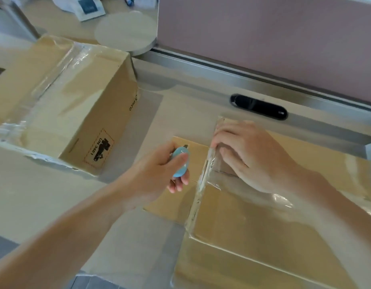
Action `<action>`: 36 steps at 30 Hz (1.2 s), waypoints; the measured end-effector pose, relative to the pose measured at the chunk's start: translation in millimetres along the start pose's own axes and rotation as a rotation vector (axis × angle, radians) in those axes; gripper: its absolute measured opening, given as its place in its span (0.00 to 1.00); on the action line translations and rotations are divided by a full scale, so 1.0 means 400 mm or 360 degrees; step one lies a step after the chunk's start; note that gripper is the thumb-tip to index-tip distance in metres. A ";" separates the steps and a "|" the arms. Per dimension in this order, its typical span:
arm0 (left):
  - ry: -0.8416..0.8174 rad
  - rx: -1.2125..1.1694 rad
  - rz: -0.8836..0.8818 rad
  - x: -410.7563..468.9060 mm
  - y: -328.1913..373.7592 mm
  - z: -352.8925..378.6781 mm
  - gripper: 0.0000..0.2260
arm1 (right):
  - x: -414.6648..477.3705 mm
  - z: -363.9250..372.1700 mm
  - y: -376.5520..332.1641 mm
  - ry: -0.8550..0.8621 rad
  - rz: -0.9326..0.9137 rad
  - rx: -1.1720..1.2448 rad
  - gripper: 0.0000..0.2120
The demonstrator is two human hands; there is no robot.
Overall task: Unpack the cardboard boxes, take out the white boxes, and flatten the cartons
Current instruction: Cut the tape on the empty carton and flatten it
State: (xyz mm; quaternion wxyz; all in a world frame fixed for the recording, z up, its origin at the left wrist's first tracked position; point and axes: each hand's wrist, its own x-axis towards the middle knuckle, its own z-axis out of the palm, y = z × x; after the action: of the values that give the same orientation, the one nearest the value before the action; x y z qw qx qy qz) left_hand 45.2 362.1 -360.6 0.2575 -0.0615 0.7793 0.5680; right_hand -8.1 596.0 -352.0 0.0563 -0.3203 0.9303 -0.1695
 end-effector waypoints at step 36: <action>-0.0354 -0.0089 0.0156 0.116 0.013 0.056 0.09 | 0.140 0.073 0.041 0.0035 -0.0132 0.0087 0.28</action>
State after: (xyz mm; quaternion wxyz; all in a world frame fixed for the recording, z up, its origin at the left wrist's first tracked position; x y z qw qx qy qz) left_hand 10.6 393.6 -383.0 0.3124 0.0328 0.7318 0.6048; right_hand -55.5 565.4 -384.9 0.0478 -0.3550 0.9119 -0.2005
